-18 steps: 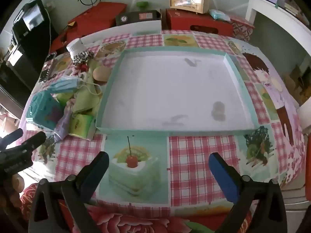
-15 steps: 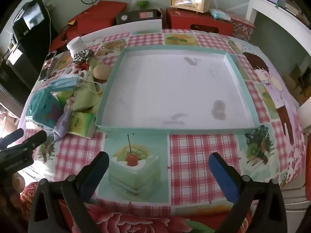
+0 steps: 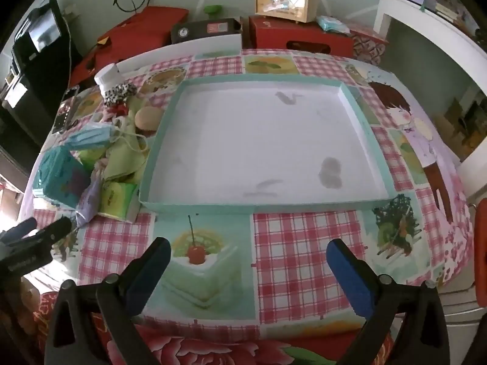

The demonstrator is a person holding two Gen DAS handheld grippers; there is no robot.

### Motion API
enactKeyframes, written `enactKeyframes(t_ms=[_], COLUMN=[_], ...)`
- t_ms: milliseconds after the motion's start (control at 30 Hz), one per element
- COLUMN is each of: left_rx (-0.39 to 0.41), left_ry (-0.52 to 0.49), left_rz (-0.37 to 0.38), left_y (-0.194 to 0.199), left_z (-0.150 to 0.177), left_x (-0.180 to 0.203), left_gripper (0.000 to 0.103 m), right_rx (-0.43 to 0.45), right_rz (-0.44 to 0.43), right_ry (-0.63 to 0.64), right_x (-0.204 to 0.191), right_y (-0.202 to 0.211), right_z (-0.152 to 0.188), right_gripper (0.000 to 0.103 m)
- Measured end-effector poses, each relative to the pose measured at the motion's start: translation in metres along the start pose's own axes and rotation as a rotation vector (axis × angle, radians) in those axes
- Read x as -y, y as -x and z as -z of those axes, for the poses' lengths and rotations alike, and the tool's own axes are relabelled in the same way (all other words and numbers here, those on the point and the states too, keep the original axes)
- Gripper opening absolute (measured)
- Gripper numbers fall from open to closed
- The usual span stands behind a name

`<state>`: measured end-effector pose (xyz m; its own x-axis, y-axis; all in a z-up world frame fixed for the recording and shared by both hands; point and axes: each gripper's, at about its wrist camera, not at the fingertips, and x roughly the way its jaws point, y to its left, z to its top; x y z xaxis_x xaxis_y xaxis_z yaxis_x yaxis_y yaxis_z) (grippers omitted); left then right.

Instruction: Organize soft objects

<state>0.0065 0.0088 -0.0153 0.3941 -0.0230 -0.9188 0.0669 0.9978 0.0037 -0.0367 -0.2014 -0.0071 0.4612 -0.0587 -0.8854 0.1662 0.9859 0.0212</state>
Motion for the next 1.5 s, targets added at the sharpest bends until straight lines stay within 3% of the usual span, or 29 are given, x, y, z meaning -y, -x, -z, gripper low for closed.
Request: enactKeyframes(t_ms=[333, 700, 867, 967, 1500], left_rx=[0.031, 0.048, 0.051, 0.052, 0.065], left_ry=[-0.014, 0.002, 0.003, 0.004, 0.007], left_rz=[-0.019, -0.018, -0.017, -0.015, -0.013], left_y=[0.005, 0.007, 0.007, 0.007, 0.009], left_z=[0.004, 0.006, 0.006, 0.006, 0.007], left_x=[0.005, 0.003, 0.003, 0.003, 0.003], left_gripper=[0.103, 0.103, 0.103, 0.103, 0.103], right_rx=[0.071, 0.143, 0.13, 0.122, 0.098], right_rz=[-0.019, -0.083, -0.095, -0.06, -0.073], right_ry=[-0.043, 0.05, 0.137, 0.175, 0.16], right_x=[0.012, 0.0, -0.008, -0.011, -0.018], right_y=[0.014, 0.036, 0.042, 0.042, 0.031], right_z=[-0.007, -0.01, -0.011, -0.01, -0.008], right_gripper=[0.103, 0.103, 0.103, 0.103, 0.103])
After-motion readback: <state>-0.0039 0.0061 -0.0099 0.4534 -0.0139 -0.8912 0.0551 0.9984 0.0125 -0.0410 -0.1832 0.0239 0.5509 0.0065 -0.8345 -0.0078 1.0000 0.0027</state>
